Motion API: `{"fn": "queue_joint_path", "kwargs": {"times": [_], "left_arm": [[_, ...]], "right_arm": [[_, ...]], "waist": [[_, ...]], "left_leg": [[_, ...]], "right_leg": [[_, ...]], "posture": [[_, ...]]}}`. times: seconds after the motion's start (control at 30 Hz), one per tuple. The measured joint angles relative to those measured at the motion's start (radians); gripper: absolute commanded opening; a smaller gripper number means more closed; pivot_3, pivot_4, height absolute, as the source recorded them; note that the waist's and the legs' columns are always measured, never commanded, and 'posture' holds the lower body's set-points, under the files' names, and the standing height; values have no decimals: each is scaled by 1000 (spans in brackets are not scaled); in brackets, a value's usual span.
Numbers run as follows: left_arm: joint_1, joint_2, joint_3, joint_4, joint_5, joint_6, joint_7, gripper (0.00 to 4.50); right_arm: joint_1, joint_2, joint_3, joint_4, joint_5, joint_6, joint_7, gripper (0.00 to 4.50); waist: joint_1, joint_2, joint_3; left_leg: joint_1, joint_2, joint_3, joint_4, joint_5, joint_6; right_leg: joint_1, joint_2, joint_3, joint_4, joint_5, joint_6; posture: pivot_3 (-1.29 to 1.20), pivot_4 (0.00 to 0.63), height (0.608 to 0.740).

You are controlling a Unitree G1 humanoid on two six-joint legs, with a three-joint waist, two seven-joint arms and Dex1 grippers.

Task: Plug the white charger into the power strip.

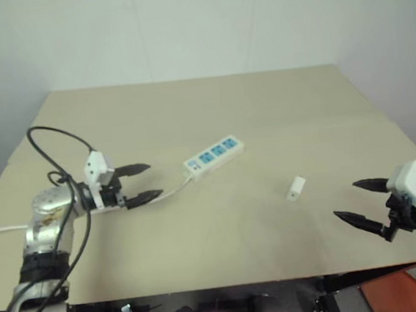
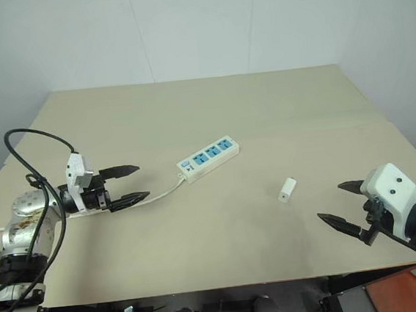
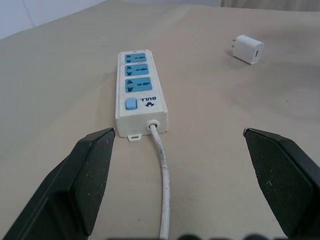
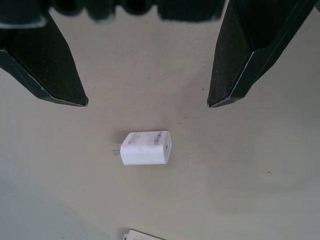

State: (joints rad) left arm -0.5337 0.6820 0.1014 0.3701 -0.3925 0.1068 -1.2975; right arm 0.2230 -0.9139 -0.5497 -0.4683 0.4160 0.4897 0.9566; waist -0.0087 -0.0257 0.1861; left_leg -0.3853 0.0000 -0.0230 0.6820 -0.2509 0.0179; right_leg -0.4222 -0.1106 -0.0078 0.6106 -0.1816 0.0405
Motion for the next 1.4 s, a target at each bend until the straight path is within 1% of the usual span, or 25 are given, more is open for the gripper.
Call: {"fn": "queue_joint_path", "kwargs": {"times": [0.37,0.47,0.53,0.6,0.67,0.77,0.83,0.9,1.0,1.1,1.27,1.4], "left_arm": [[-1,-3,0,30,28,-29,14,4486],[-39,-65,0,93,38,-38,58,4486],[-78,-103,-22,156,66,-61,85,4486],[-116,-127,-49,225,108,-101,105,4486],[-164,-164,-66,309,143,-141,131,4486],[-230,-212,-107,424,212,-185,178,4486],[-253,-231,-133,489,259,-215,214,4486],[-266,-248,-147,541,294,-235,244,4486],[-313,-266,-163,607,333,-242,283,4486],[-348,-289,-171,649,358,-241,305,3860],[-368,-303,-172,669,369,-237,297,2234],[-367,-307,-172,668,372,-236,268,890]], "right_arm": [[-14,-2,2,3,-3,0,-8,4500],[-24,-2,24,-5,-1,4,-17,4500],[-57,-3,45,-32,2,20,-26,4500],[-96,-8,74,-68,11,39,-43,4500],[-146,-7,131,-103,14,48,-69,4500],[-220,18,250,-135,-4,65,-124,4500],[-241,40,327,-135,-27,70,-161,4500],[-256,48,375,-134,-50,78,-187,4500],[-308,77,415,-131,-67,86,-229,4500],[-358,105,446,-131,-79,99,-262,4500],[-375,122,505,-126,-102,112,-285,4500],[-380,123,519,-123,-120,112,-288,4500]], "waist": [[0,0,0],[4,0,0],[8,0,0],[9,-1,0],[9,-1,-1],[10,-3,-1],[10,-3,-1],[10,-3,-1],[13,-3,-1],[15,-3,-1],[16,-3,-1],[16,-3,-1]], "left_leg": [[0,0,0,0,0,0],[0,0,0,1,0,0],[0,0,0,2,0,0],[0,0,0,2,0,0],[-1,0,0,2,0,0],[-1,0,-1,2,0,0],[-3,-1,-1,2,0,0],[-3,-1,-1,2,0,0],[-3,-1,-1,2,0,0],[-3,-1,-1,2,0,0],[-4,-1,-1,2,0,0],[-3,-1,-1,2,0,0]], "right_leg": [[0,0,0,0,0,0],[1,0,0,0,0,0],[1,0,0,0,0,0],[0,0,-1,0,0,0],[0,0,-1,0,0,0],[0,0,-1,0,0,0],[-1,0,-1,0,0,0],[-1,0,-1,0,0,0],[-1,-1,-2,0,0,0],[-1,-1,-2,0,0,0],[-1,-1,-2,0,0,0],[-1,-1,-2,0,0,0]], "posture": [[0,150,740],[0,150,740],[0,150,740],[0,150,740],[0,150,740],[0,150,740],[0,150,740],[0,150,740],[0,150,740],[0,150,740],[0,150,740],[0,150,740]]}}
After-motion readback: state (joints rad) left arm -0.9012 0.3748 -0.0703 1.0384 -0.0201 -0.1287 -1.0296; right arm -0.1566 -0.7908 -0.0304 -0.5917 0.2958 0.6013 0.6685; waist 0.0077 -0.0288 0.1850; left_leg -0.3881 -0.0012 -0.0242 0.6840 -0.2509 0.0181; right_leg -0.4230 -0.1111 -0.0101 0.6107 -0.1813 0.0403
